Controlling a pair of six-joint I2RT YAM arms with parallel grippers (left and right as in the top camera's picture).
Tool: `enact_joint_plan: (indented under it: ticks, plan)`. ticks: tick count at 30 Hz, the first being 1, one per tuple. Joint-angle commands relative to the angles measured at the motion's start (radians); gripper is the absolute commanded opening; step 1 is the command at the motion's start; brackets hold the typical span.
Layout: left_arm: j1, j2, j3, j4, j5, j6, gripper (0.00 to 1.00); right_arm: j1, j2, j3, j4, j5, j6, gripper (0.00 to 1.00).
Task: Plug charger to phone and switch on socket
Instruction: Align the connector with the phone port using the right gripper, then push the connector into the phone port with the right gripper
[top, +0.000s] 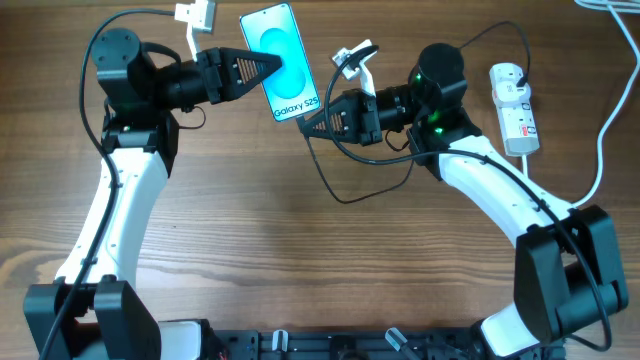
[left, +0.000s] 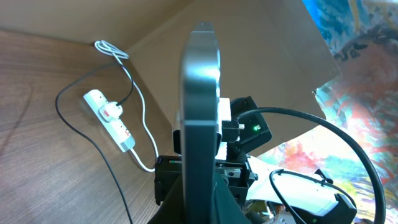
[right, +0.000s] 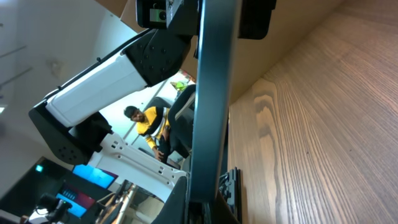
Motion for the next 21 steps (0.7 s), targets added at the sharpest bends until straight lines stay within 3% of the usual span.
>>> enact_joint_plan:
  ticks: [1,11,21]
  plan:
    - [-0.017,-0.009,-0.003,-0.012,0.117,0.032,0.04,-0.01,0.005,0.017,0.015,0.071,0.008,0.05]
    - [0.047,-0.009,-0.003,-0.011,0.014,0.031,0.04,-0.01,0.005,0.017,-0.02,-0.041,0.034,0.34]
    - [0.058,-0.009,-0.003,-0.012,-0.013,-0.006,0.04,0.049,0.005,0.017,-0.123,0.107,-0.023,0.36]
